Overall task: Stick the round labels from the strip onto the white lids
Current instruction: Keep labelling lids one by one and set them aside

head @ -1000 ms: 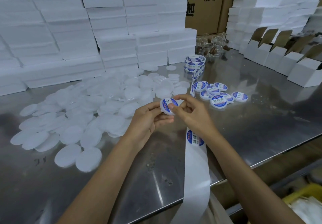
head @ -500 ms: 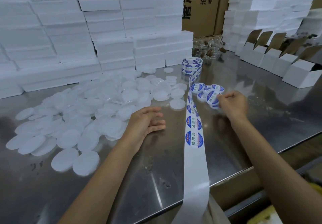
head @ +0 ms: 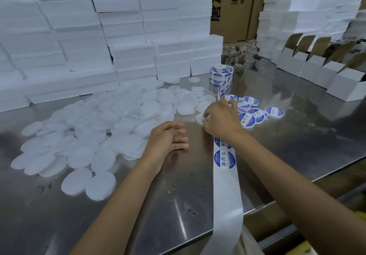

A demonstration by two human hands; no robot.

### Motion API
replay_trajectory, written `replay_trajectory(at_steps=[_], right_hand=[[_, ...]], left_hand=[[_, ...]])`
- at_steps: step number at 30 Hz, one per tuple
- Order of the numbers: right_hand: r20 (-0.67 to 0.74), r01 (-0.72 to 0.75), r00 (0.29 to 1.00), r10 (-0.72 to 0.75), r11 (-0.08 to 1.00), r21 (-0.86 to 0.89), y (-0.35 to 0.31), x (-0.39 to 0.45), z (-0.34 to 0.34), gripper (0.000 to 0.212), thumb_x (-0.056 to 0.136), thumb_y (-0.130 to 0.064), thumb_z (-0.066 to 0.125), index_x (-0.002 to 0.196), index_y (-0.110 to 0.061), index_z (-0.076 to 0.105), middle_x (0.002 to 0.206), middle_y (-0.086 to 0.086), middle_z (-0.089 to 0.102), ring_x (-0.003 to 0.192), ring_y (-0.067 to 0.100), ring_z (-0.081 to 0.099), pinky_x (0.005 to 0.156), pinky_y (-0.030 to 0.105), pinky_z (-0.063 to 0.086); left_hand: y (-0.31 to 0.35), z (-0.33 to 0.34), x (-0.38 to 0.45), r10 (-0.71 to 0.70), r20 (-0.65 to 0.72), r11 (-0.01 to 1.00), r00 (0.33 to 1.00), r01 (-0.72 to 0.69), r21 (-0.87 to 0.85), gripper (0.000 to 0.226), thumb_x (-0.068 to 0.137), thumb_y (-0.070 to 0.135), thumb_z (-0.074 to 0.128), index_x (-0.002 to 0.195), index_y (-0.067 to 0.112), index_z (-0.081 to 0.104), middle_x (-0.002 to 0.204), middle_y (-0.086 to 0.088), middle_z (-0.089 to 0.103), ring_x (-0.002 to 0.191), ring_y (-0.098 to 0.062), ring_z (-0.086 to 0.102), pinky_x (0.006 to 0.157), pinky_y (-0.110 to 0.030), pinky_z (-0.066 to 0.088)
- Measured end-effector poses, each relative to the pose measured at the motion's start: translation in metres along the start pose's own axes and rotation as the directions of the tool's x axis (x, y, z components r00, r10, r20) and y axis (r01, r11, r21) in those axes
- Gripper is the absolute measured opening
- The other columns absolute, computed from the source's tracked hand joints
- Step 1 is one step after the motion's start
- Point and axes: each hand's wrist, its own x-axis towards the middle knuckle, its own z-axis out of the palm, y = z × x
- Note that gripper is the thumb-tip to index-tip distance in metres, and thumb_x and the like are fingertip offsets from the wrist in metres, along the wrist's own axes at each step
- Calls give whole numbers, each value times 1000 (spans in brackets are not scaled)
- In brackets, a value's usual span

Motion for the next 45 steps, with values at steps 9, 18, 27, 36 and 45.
replay_trajectory(at_steps=[9, 18, 27, 36, 45], right_hand=[[-20, -52, 998, 61, 950, 309, -22, -6, -2, 12, 94, -16, 54, 95, -17, 67, 98, -3, 67, 113, 15, 51, 113, 38, 16], [400, -381, 916, 30, 379, 843, -34, -29, -43, 19, 97, -13, 60, 108, -1, 70, 105, 13, 74, 91, 14, 67, 87, 24, 52], [448, -150, 894, -23, 926, 346, 25, -59, -59, 13, 85, -20, 69, 88, -33, 67, 90, -18, 62, 78, -4, 59, 68, 10, 44], [291, 26, 942, -168, 900, 436, -13, -83, -25, 37, 78, -52, 76, 109, -36, 63, 108, -21, 57, 107, 4, 48, 102, 32, 37], [166, 6, 982, -94, 884, 467, -31, -87, -9, 26, 80, -46, 78, 98, -33, 65, 101, -23, 52, 102, 0, 41, 87, 31, 25]], left_hand=[[3, -1, 1, 9, -59, 1000, 998, -8, 9, 20, 100, 4, 53, 114, 6, 67, 103, -14, 68, 76, -20, 71, 81, -39, 63], [7, 1, -4, 90, 182, 981, 979, -56, -184, 30, 102, 13, 58, 132, 10, 60, 125, -17, 69, 106, -33, 72, 82, -37, 62], [5, -1, -3, 139, 167, 976, 976, -107, -188, 36, 106, -1, 43, 128, 21, 61, 110, -17, 75, 102, -33, 74, 86, -33, 61], [3, 2, -2, 126, 186, 984, 974, -99, -149, 29, 102, -2, 46, 116, 18, 61, 96, -9, 77, 93, -27, 75, 76, -30, 61], [-2, 1, 0, 70, 212, 997, 975, -75, 19, 24, 104, 8, 46, 113, 21, 63, 111, -18, 70, 102, -27, 73, 92, -41, 60]])
